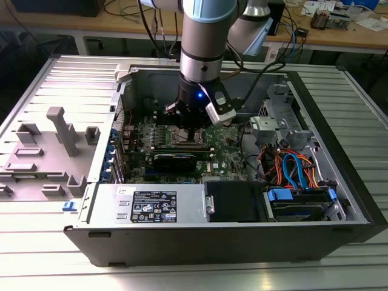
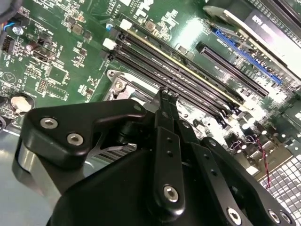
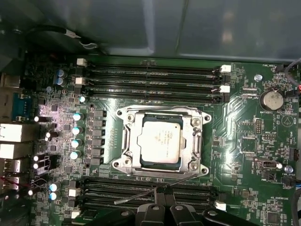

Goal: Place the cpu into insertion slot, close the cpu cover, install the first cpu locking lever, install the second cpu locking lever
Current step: 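Install the second cpu locking lever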

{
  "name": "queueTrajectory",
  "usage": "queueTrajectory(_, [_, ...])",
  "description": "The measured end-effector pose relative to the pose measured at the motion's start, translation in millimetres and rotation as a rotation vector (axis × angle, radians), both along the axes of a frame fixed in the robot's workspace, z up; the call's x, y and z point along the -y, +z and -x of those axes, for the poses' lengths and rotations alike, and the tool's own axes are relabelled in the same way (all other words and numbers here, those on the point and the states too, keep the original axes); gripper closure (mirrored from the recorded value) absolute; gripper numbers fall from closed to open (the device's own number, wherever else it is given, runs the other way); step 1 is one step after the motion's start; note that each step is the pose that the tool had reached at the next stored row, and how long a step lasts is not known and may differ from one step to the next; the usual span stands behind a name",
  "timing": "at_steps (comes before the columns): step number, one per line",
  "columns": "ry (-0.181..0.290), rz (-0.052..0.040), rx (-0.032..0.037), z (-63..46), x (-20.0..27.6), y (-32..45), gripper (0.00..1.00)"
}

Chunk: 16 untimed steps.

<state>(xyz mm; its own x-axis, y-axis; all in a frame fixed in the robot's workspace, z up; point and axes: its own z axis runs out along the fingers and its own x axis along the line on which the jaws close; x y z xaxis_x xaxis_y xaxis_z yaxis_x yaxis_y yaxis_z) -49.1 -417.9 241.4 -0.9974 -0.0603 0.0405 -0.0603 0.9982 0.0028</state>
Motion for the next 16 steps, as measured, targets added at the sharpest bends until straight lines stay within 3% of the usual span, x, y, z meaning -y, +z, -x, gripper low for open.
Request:
queueTrajectory(3, [0.001, -0.0049, -0.0013, 2.4, 2.6, -0.2, 0.89])
queueTrajectory(5, [0.002, -0.0231, -0.0028, 3.0, 4.6, -0.2, 0.89])
queueTrajectory(9, [0.002, -0.0677, -0.0068, 3.3, 8.3, -0.6, 0.89])
queueTrajectory(13, [0.005, -0.0844, -0.0094, 5.7, 13.5, -3.8, 0.89])
queueTrajectory(16, [0.008, -0.1004, -0.0103, 10.0, 14.8, -5.3, 0.89])
